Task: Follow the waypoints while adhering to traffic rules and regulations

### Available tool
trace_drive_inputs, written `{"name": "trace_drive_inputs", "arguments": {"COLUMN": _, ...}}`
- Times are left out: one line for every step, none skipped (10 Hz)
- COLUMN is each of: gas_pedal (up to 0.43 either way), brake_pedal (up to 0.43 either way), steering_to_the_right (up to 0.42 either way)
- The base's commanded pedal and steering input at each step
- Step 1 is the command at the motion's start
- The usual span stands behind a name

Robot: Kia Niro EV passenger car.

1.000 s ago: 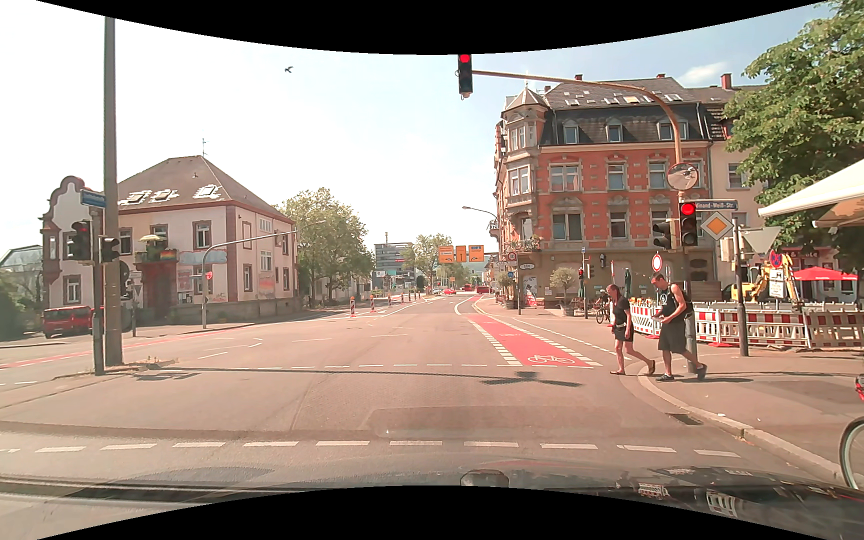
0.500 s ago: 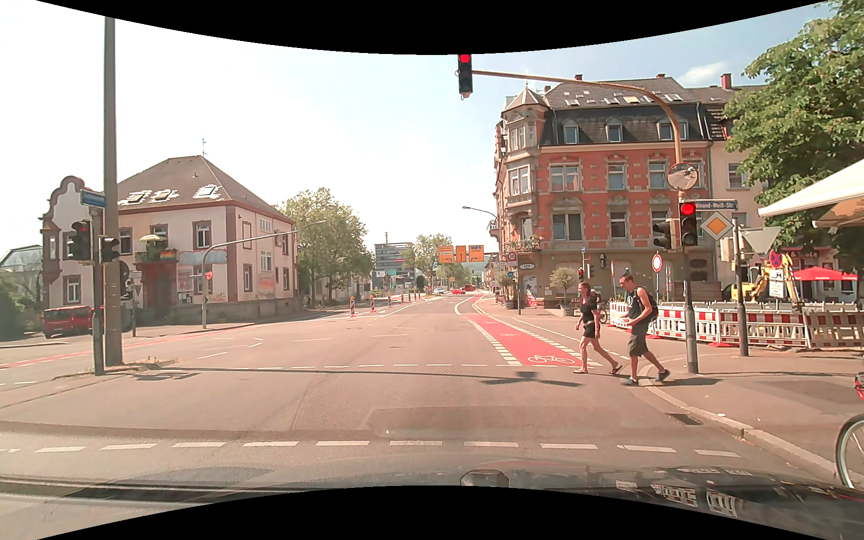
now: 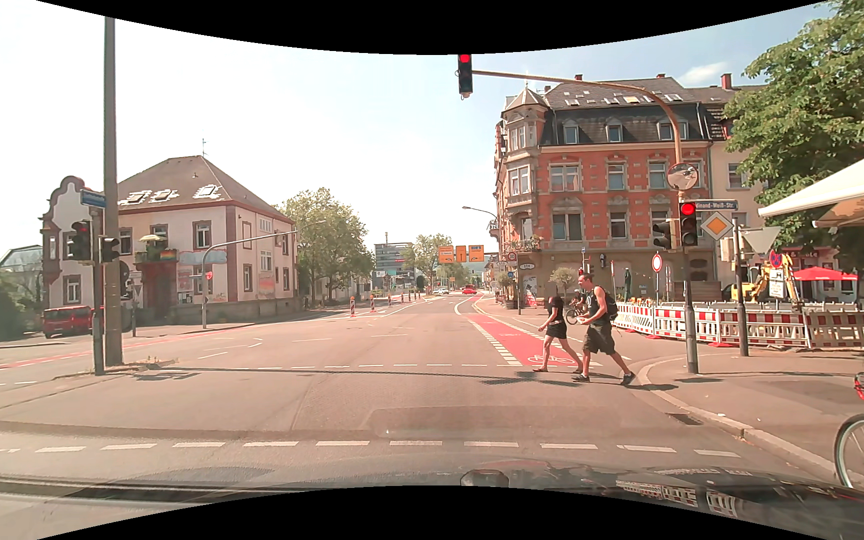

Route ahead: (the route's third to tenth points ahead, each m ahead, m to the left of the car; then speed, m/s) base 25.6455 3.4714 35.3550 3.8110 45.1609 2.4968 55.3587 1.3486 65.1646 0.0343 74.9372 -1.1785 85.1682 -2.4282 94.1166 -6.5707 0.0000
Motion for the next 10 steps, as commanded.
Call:
{"name": "trace_drive_inputs", "arguments": {"gas_pedal": 0.000, "brake_pedal": 0.268, "steering_to_the_right": -0.012}}
{"name": "trace_drive_inputs", "arguments": {"gas_pedal": 0.000, "brake_pedal": 0.268, "steering_to_the_right": -0.012}}
{"name": "trace_drive_inputs", "arguments": {"gas_pedal": 0.000, "brake_pedal": 0.274, "steering_to_the_right": -0.012}}
{"name": "trace_drive_inputs", "arguments": {"gas_pedal": 0.000, "brake_pedal": 0.274, "steering_to_the_right": -0.012}}
{"name": "trace_drive_inputs", "arguments": {"gas_pedal": 0.000, "brake_pedal": 0.268, "steering_to_the_right": -0.012}}
{"name": "trace_drive_inputs", "arguments": {"gas_pedal": 0.000, "brake_pedal": 0.268, "steering_to_the_right": -0.012}}
{"name": "trace_drive_inputs", "arguments": {"gas_pedal": 0.000, "brake_pedal": 0.268, "steering_to_the_right": -0.012}}
{"name": "trace_drive_inputs", "arguments": {"gas_pedal": 0.000, "brake_pedal": 0.268, "steering_to_the_right": -0.012}}
{"name": "trace_drive_inputs", "arguments": {"gas_pedal": 0.000, "brake_pedal": 0.274, "steering_to_the_right": -0.012}}
{"name": "trace_drive_inputs", "arguments": {"gas_pedal": 0.000, "brake_pedal": 0.268, "steering_to_the_right": -0.012}}
